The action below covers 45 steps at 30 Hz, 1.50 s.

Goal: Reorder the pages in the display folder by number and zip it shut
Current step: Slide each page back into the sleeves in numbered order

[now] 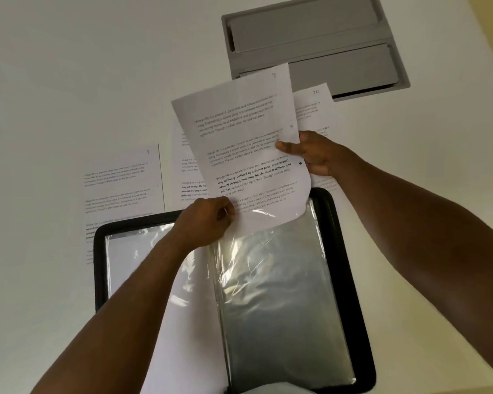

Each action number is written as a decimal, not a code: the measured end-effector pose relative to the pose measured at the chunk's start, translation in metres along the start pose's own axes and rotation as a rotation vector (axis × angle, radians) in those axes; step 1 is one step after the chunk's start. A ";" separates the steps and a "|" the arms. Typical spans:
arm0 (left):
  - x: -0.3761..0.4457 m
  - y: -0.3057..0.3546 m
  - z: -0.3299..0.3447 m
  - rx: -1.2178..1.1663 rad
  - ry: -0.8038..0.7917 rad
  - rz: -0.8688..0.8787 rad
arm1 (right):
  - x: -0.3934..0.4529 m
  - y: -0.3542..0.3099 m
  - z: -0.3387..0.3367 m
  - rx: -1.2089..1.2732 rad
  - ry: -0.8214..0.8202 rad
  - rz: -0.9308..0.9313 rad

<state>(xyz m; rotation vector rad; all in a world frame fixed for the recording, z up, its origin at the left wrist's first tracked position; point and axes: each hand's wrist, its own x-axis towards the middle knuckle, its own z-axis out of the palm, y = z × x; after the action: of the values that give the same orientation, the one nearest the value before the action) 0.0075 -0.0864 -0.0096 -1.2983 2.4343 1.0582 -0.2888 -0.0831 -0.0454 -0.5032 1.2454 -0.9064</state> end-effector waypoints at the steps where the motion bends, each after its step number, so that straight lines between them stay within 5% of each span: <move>1: 0.001 0.002 0.001 0.003 -0.006 -0.001 | 0.001 0.000 0.001 -0.001 0.004 -0.006; 18: 0.021 0.038 0.023 -0.134 -0.119 0.087 | 0.003 0.014 0.022 0.298 0.101 -0.085; 36: 0.029 0.042 0.027 -0.094 -0.030 -0.029 | -0.009 -0.001 -0.003 -0.019 0.026 0.019; 45: 0.014 0.013 0.005 -0.023 -0.119 -0.048 | -0.007 -0.005 -0.015 -0.026 0.040 0.064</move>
<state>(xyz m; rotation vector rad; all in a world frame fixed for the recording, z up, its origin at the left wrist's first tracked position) -0.0120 -0.0879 -0.0132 -1.2561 2.2998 1.1202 -0.3052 -0.0787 -0.0416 -0.4651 1.3045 -0.8503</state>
